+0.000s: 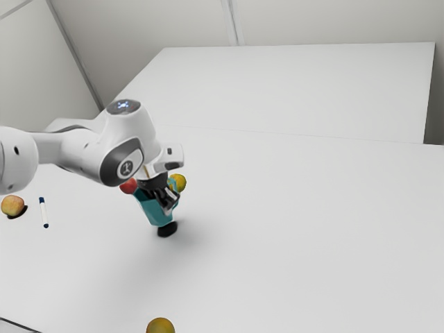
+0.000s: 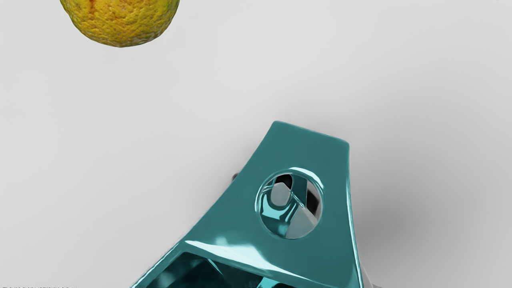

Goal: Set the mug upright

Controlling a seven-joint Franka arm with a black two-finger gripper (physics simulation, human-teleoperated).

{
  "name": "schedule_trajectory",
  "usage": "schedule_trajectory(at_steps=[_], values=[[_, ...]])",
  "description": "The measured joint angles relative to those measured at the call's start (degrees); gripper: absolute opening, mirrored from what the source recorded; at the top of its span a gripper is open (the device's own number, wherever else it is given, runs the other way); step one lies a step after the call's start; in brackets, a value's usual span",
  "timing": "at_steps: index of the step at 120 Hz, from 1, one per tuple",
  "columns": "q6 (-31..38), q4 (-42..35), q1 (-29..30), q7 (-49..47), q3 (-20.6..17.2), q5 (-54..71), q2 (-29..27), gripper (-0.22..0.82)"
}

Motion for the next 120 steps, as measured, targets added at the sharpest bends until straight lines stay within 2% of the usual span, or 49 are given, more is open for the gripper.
schedule_trajectory(at_steps=[107,120], values=[[4.34,-0.13,0.55,-8.24,0.17,0.51,4.51,-0.17],[4.43,-0.13,0.79,-8.46,0.02,0.07,4.38,-0.1]])
